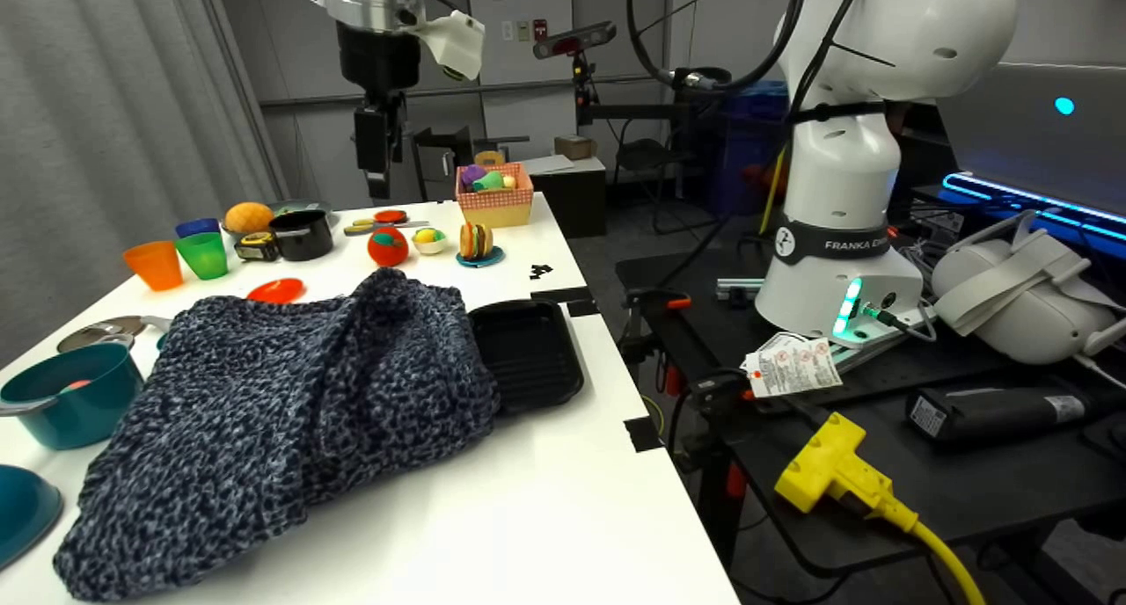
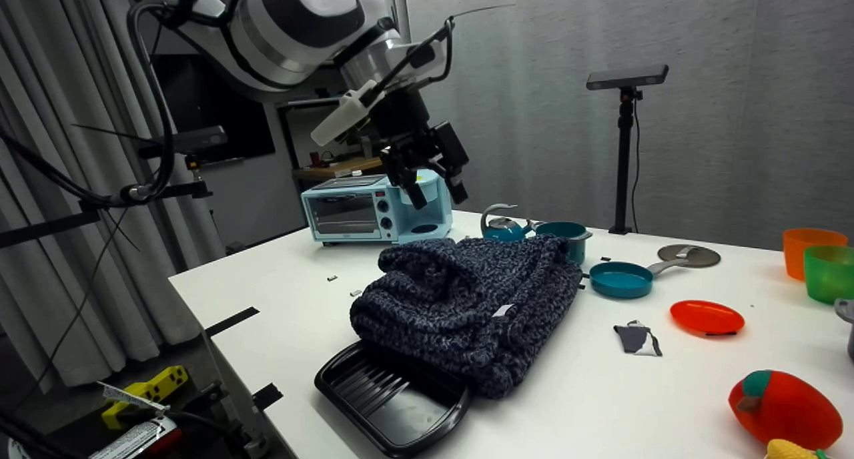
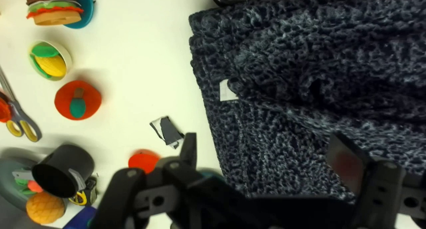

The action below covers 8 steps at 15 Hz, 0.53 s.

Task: Fold the fleece

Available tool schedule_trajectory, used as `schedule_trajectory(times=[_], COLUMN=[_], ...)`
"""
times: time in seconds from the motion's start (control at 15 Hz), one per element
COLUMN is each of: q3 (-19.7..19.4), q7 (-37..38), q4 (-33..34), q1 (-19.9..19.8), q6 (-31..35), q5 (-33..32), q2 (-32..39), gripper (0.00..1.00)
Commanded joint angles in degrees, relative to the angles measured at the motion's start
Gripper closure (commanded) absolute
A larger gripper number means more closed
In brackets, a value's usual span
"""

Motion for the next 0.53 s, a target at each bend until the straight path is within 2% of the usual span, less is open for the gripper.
schedule_trajectory(times=[0.0, 0.33, 0.4, 0.47], q3=[3.62, 8.98, 8.61, 9.35], q7=[-0.19, -0.32, -0.44, -0.37], q4=[-5.06, -7.72, -5.46, -5.86], q1=[-0.18, 0.88, 0.18, 0.43], q6=[5.05, 9.96, 7.78, 8.33], q5=[-4.48, -6.30, -4.37, -4.48], q2=[-5.24, -5.99, -4.12, -4.16], gripper=[0.00, 0.00, 0.00, 0.00])
